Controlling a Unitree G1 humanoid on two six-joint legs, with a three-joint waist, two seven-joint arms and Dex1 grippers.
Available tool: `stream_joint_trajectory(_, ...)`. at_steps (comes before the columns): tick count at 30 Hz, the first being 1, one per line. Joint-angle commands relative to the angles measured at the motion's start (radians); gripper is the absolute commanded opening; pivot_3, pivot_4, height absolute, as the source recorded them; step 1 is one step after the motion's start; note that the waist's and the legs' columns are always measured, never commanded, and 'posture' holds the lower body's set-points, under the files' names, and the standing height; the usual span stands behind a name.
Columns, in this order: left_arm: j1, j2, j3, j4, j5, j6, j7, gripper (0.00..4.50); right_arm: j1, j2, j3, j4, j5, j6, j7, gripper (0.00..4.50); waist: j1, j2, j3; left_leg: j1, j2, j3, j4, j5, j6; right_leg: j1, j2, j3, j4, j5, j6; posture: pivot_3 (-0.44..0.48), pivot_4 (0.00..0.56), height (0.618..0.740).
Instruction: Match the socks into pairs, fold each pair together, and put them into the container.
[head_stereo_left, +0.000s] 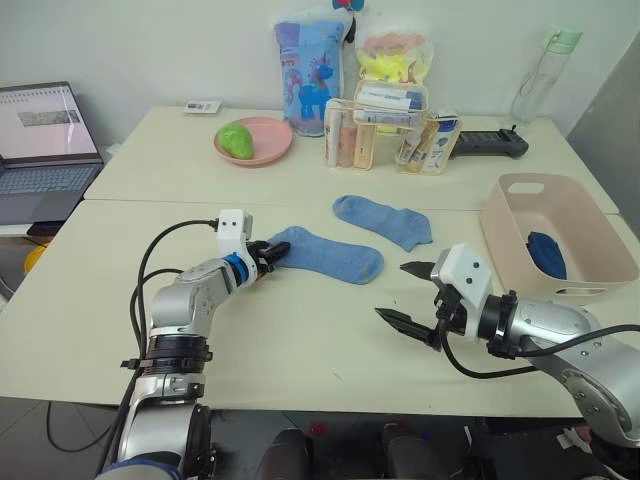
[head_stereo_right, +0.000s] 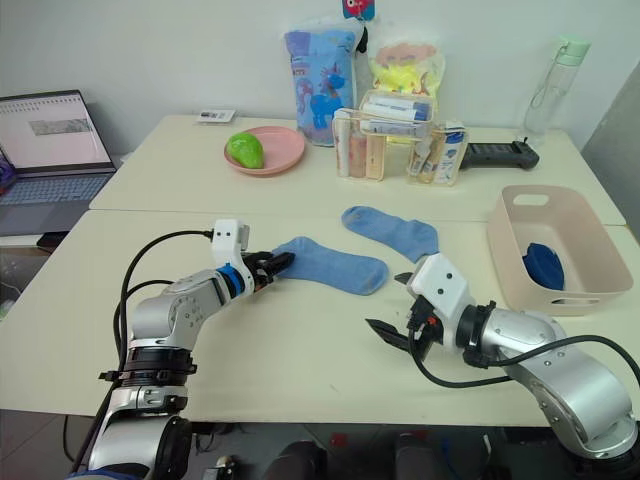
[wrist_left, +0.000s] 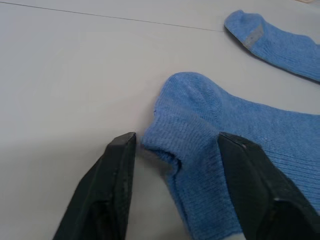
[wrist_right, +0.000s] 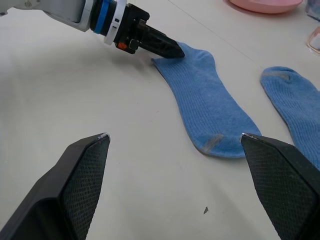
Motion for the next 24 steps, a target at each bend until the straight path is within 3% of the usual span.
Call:
stream_joint_trajectory(1,-0.024,-0.016,-0.023,0.046,0.014,-0.032,-0.019,1.43,-0.020,-0.002,-0.004,-0.028,0.014,-0.002,-0.004,4.50,0.001,0.000,0.000,0.000,0.000,0.000,0.000,0.000,0.000,0.000,0.000,0.000,0.000,0.000,0.000,0.000,0.150,0.703)
stream_joint_trajectory(5,-0.036,-0.016,-0.011,0.070,0.024,-0.069,-0.016,0.18,-0.021,-0.002,-0.002,-0.030,0.016,0.000,-0.005,4.50,0.001,0.000,0.000,0.000,0.000,0.000,0.000,0.000,0.000,0.000,0.000,0.000,0.000,0.000,0.000,0.000,0.150,0.703)
stream_joint_trajectory(6,-0.036,-0.010,0.023,0.054,0.006,-0.072,-0.003,0.03,-0.020,-0.002,-0.001,-0.034,0.016,0.001,-0.006,4.50,0.001,0.000,0.000,0.000,0.000,0.000,0.000,0.000,0.000,0.000,0.000,0.000,0.000,0.000,0.000,0.000,0.150,0.703)
stream_joint_trajectory(14,0.048,0.095,0.193,-0.209,-0.140,0.075,0.004,0.03,-0.008,0.005,0.004,-0.047,0.027,0.004,-0.012,4.50,-0.013,0.000,0.000,0.000,0.002,0.000,-0.001,0.000,0.000,-0.001,0.001,0.000,0.001,0.000,0.000,0.000,0.150,0.703)
stream_joint_trajectory(18,0.074,0.292,0.219,-0.282,-0.140,0.139,-0.067,0.03,-0.026,0.008,0.025,-0.022,0.021,-0.017,0.006,4.50,-0.013,-0.001,0.001,0.000,0.002,0.000,-0.001,0.000,0.000,-0.001,0.001,0.000,0.000,0.000,0.000,0.000,0.150,0.703)
stream_joint_trajectory(24,-0.017,0.476,0.211,-0.278,-0.128,0.155,-0.112,0.03,-0.047,0.007,0.045,0.014,0.013,-0.045,0.031,4.50,-0.002,-0.002,0.002,0.000,0.000,-0.002,-0.001,-0.001,0.002,0.000,0.000,-0.001,-0.002,0.000,0.000,0.000,0.150,0.703)
